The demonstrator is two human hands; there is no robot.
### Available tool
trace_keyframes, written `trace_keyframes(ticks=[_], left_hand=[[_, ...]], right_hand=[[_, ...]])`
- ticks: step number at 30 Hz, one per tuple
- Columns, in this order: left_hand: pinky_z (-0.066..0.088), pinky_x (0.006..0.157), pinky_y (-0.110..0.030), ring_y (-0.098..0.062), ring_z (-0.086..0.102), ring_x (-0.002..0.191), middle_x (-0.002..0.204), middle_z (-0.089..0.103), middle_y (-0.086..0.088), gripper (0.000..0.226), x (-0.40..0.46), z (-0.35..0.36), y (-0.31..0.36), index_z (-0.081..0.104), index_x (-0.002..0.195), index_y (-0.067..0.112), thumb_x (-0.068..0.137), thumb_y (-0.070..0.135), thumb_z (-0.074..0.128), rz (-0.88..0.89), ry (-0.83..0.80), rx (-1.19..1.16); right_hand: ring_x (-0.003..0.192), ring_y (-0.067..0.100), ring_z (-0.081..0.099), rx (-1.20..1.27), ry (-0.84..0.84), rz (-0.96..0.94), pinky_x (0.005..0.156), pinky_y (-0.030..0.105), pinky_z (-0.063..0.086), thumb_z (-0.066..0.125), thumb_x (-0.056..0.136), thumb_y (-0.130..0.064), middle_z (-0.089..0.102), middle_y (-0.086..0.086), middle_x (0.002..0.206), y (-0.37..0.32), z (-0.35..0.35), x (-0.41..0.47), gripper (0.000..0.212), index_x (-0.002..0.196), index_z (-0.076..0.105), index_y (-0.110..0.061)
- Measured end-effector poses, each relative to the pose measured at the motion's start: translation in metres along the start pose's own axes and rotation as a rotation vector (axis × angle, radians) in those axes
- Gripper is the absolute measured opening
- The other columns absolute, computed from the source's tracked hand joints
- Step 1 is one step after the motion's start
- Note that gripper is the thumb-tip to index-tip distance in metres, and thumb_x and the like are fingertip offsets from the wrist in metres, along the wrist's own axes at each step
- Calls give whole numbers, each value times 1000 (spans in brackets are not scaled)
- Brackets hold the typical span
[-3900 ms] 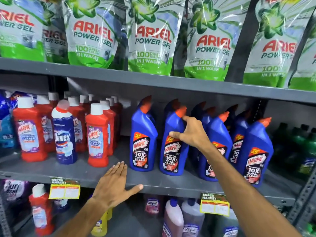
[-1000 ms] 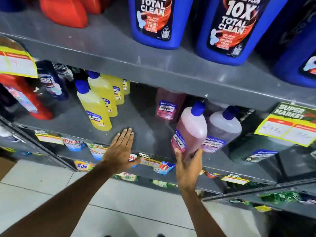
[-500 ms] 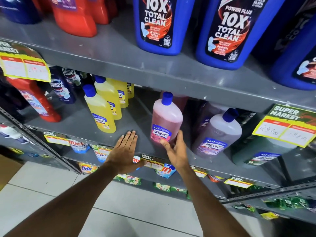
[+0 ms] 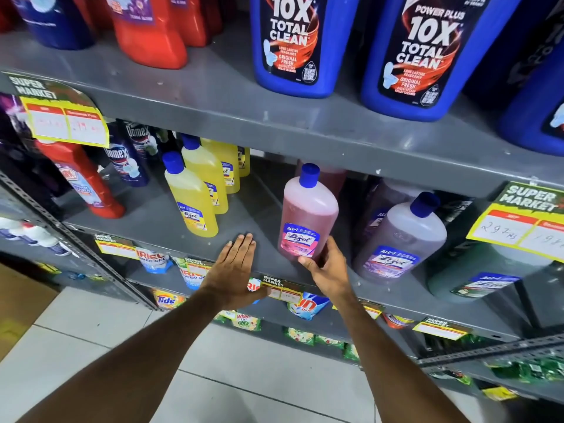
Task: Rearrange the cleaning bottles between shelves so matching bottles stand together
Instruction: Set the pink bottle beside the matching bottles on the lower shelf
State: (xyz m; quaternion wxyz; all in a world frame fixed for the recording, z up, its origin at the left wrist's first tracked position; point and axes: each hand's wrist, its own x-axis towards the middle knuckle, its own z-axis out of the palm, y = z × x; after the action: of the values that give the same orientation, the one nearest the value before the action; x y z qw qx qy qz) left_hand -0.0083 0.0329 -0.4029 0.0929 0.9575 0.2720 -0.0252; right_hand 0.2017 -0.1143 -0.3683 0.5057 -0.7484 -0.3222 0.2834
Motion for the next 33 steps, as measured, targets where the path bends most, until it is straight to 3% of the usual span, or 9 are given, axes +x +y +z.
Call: trace_keyframes(ticks=[6,11,28,33], left_hand=[[2,129,-45,-33,0,160,173,2,-18,122,1,0,0,2,163,2,82,86,35,3,16,-2],[10,130,-49,-34,3,160,174,4,-18,123,1,2,0,4,163,2,81,88,35,-7,5,8],[3,129,-45,-34,1,160,174,3,-17,121,1,1,1,2,163,3,82,88,29,8,41,11],[-1,129,-44,-34,-3,160,173,-4,-19,124,0,-7,1,-4,162,1,80,90,25,4,-11,27]], right_hand=[[120,14,66,-5,-14,10,101,38,57,83,88,-24,66,-5,132,-1,-2,-1,64,141,46,-27],[121,14,65,-22,-12,25,104,43,55,81,90,-21,64,-9,130,-1,-2,-1,65,144,44,-25],[118,12,64,-74,1,30,105,47,54,81,90,-22,63,-9,130,2,-1,-1,65,143,44,-27],[125,15,63,-22,20,21,105,42,54,88,83,-27,63,-5,140,0,-4,-6,85,151,38,-27]])
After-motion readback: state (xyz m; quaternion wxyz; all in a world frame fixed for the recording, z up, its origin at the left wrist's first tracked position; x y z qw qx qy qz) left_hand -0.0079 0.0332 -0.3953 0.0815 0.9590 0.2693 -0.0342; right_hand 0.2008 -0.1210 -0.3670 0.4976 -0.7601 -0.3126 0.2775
